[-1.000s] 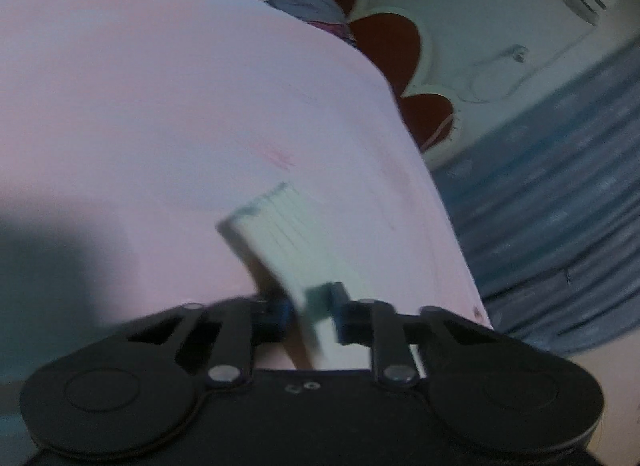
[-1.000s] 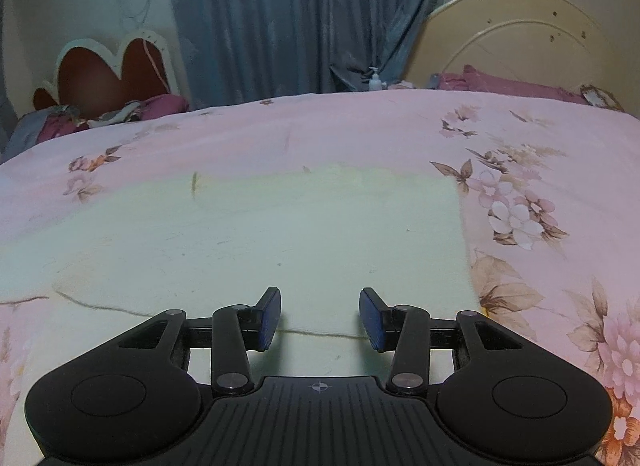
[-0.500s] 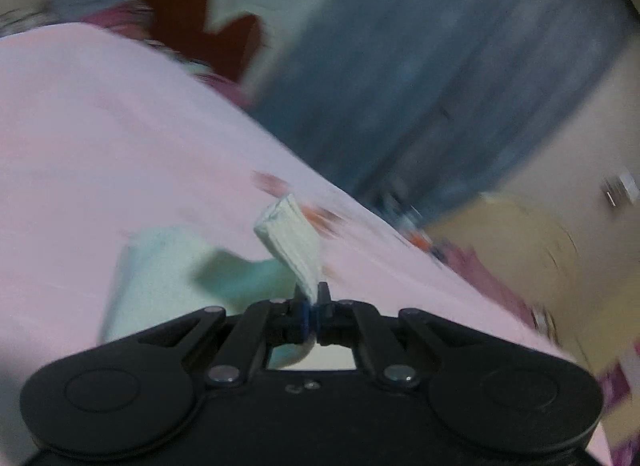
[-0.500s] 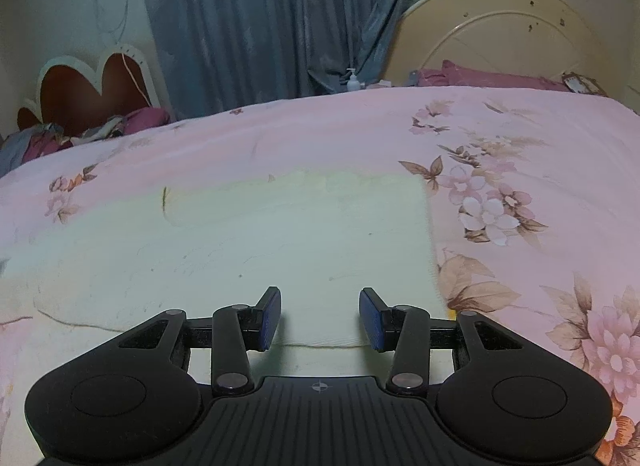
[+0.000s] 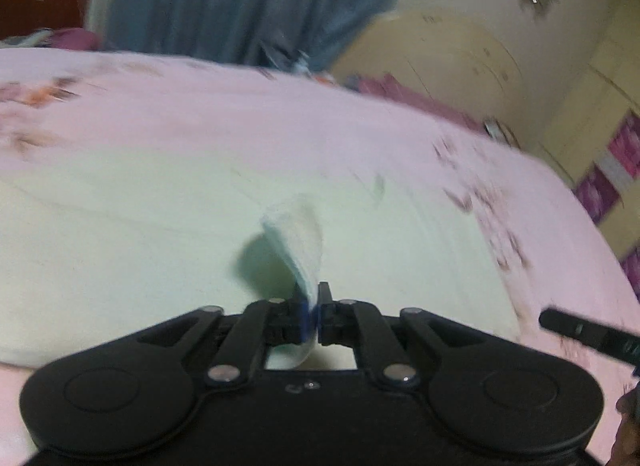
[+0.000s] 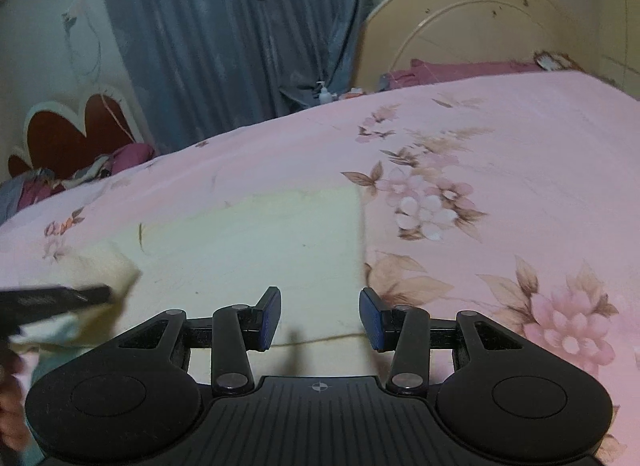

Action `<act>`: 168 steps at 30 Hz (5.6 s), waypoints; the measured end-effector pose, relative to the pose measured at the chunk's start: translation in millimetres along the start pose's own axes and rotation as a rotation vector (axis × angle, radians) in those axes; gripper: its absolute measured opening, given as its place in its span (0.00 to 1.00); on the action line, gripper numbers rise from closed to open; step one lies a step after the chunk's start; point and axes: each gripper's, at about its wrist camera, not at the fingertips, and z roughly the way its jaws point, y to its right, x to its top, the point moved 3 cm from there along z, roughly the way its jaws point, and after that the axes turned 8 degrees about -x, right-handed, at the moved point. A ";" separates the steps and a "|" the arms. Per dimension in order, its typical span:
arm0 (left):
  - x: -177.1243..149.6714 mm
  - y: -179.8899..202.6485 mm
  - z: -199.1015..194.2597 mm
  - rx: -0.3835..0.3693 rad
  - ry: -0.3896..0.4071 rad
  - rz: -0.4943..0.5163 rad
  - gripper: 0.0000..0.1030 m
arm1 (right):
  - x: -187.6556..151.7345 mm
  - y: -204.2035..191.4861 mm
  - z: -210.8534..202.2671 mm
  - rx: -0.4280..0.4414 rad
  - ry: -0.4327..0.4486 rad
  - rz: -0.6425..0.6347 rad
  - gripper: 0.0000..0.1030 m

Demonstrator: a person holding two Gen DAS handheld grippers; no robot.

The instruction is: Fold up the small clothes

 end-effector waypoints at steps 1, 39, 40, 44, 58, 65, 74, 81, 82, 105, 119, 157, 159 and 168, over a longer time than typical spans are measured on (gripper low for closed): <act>-3.3 6.9 8.4 -0.014 -0.019 0.016 0.29 | -0.5 3.3 -1.6 0.009 -0.003 0.012 0.43; -45.5 -113.9 -119.1 0.358 0.109 -0.156 0.44 | 33.6 -73.4 12.8 0.170 0.094 -0.076 0.04; -45.6 -115.5 -120.2 0.359 0.111 -0.153 0.34 | 32.7 -66.0 17.1 0.156 0.065 -0.083 0.04; -46.5 -121.3 -124.7 0.354 0.101 -0.144 0.17 | 24.6 -48.2 22.4 0.132 0.044 -0.073 0.04; -38.2 -112.9 -137.9 0.246 0.203 -0.186 0.23 | 23.9 -28.2 17.1 0.098 0.031 -0.036 0.04; -29.6 -104.5 -129.5 0.187 0.214 -0.165 0.19 | 24.1 -18.4 12.1 0.079 0.037 -0.035 0.04; -21.1 -88.0 -103.0 0.162 0.150 -0.088 0.19 | 21.4 -5.2 13.6 0.061 0.027 -0.022 0.04; -24.2 -87.8 -96.0 0.174 0.128 -0.088 0.21 | 8.7 6.7 28.1 0.035 -0.023 -0.016 0.04; -24.0 -87.0 -96.6 0.174 0.130 -0.085 0.22 | 7.4 8.0 27.7 0.036 -0.024 -0.015 0.04; -21.6 -81.5 -81.3 0.193 0.069 0.005 0.32 | 1.7 12.5 60.8 -0.043 -0.081 -0.123 0.04; 71.3 -147.3 -14.3 0.105 0.065 -0.058 0.51 | 22.1 -8.2 97.2 -0.061 -0.086 -0.160 0.14; -47.7 -54.2 -91.8 0.210 0.041 0.154 0.48 | -22.8 -54.7 55.0 -0.056 -0.043 -0.299 0.14; -42.4 -47.8 -93.6 0.181 0.086 0.147 0.51 | -19.8 -60.3 36.1 -0.039 0.002 -0.290 0.15; -30.1 -6.7 -42.9 0.103 0.028 0.176 0.55 | -38.4 -133.5 39.9 0.157 -0.058 -0.302 0.14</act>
